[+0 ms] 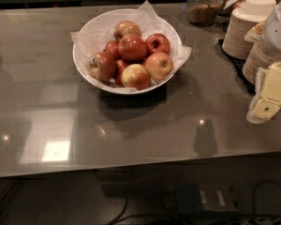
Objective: Pick apple from white bowl
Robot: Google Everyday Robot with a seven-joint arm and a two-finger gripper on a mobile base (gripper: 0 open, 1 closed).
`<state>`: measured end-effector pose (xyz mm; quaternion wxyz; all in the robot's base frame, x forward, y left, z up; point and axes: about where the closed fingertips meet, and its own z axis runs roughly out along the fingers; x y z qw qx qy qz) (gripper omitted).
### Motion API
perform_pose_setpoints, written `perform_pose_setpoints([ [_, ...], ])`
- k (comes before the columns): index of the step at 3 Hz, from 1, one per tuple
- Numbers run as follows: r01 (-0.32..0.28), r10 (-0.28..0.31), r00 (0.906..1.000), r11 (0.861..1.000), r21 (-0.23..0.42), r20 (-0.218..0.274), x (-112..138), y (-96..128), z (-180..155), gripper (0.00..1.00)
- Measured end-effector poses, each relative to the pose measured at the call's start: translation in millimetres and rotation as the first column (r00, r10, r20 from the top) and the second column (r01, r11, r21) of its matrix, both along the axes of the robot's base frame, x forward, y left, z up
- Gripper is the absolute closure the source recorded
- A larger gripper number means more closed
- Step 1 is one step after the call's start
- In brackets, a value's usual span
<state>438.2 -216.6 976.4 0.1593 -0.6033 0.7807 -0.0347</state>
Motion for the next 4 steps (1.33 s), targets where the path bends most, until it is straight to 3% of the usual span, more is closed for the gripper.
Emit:
perform_pose_setpoints([
  [1, 0.0, 0.0, 1.0, 1.0, 0.0, 0.0, 0.1, 0.2, -0.1, 0.0],
  [2, -0.04, 0.04, 0.9992, 0.999, 0.016, 0.0, 11.3, 23.6, -6.8, 0.0],
  [3, -0.102, 0.102, 0.9947, 0.992, 0.073, 0.01, 33.0, 61.7, -20.1, 0.0],
  [4, -0.181, 0.174, 0.9829, 0.974, 0.139, 0.06, 51.5, 105.9, -15.2, 0.0],
])
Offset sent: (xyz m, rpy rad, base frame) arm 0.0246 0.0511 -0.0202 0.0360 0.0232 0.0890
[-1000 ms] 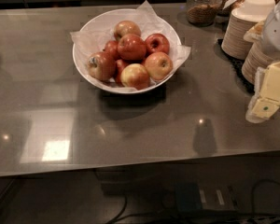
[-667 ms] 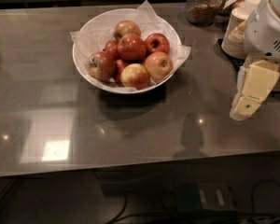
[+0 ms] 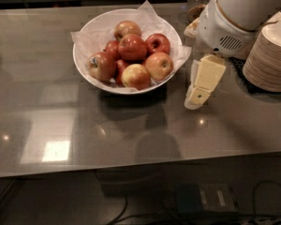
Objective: Pick apple from white bowl
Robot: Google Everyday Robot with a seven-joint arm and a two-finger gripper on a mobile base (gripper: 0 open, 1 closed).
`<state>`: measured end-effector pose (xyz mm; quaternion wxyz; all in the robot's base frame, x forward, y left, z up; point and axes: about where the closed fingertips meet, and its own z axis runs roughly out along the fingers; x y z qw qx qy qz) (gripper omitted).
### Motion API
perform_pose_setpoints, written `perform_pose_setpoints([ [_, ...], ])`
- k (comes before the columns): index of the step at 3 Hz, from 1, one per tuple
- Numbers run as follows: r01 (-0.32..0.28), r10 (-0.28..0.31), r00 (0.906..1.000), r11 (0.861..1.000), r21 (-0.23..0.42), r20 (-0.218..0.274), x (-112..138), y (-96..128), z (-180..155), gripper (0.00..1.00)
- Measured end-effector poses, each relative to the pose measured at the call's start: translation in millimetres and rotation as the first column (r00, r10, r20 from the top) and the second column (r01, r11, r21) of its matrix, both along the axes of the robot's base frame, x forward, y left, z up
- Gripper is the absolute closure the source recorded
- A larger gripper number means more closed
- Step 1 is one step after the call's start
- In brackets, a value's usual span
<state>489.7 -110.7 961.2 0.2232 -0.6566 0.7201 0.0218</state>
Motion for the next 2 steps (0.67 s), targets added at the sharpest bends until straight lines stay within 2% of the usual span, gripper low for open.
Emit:
perform_pose_setpoints([
  [1, 0.0, 0.0, 1.0, 1.0, 0.0, 0.0, 0.0, 0.0, 0.0, 0.0],
  [2, 0.014, -0.016, 0.9992, 0.998, 0.067, 0.037, 16.7, 7.6, 3.3, 0.0],
])
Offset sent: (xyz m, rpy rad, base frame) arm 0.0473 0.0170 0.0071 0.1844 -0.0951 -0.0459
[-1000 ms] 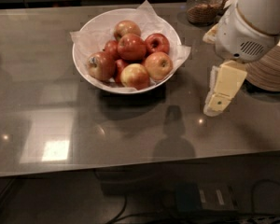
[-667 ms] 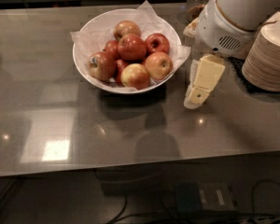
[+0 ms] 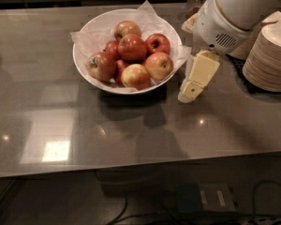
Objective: Pick apple from white bowl
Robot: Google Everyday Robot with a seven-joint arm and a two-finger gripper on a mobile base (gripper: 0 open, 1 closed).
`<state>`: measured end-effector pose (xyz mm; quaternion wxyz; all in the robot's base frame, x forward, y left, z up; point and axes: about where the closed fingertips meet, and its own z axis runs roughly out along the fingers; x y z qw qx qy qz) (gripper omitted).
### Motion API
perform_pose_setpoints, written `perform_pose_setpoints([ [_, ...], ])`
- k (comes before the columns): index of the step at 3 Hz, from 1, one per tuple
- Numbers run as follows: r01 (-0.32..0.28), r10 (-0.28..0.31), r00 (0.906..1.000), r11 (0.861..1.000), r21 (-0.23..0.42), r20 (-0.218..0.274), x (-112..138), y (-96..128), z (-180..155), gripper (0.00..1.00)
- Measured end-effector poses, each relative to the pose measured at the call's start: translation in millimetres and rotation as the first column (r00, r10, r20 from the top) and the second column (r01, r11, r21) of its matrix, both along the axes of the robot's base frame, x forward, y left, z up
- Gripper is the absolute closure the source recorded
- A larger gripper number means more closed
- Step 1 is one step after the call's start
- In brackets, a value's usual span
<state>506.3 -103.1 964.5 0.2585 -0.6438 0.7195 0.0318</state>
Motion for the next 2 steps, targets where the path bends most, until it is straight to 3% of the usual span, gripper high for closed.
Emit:
perform_pose_setpoints([
  [1, -0.006, -0.003, 0.9979, 0.991, 0.131, 0.064, 28.6, 20.9, 14.6, 0.0],
  [2, -0.007, -0.022, 0.9924, 0.973, 0.232, 0.121, 49.0, 35.6, 31.7, 0.0],
])
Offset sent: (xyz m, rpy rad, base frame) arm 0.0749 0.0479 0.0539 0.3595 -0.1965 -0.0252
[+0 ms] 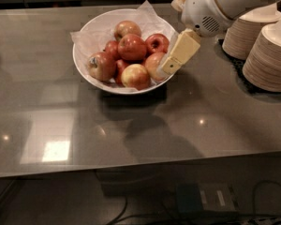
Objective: Pick apple from white bowl
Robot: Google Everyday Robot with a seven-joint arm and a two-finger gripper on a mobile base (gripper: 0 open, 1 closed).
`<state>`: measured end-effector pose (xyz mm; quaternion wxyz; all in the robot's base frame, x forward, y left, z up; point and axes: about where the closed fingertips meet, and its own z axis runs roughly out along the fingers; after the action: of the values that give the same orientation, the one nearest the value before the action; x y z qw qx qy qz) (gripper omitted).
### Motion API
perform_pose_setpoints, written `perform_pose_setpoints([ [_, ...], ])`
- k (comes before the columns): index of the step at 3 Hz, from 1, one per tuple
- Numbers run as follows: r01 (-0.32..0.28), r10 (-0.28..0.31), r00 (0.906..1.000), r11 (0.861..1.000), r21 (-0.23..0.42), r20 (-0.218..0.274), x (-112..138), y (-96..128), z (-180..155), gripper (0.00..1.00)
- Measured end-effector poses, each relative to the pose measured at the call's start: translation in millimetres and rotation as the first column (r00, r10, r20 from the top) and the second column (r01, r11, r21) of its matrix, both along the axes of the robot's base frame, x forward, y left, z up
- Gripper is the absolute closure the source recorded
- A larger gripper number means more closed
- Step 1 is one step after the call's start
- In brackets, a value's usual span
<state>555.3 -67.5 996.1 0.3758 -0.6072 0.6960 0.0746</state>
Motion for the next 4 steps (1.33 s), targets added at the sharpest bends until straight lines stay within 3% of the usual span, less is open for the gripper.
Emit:
perform_pose_setpoints([
  [1, 0.008, -0.009, 0.9997, 0.998, 0.07, 0.021, 11.8, 9.8, 4.0, 0.14],
  [2, -0.006, 0.004, 0.9997, 0.996, 0.09, 0.023, 21.4, 21.3, 1.9, 0.24],
  [4, -0.044, 0.043, 0.9989, 0.998, 0.045, 0.021, 44.2, 35.3, -13.6, 0.3],
])
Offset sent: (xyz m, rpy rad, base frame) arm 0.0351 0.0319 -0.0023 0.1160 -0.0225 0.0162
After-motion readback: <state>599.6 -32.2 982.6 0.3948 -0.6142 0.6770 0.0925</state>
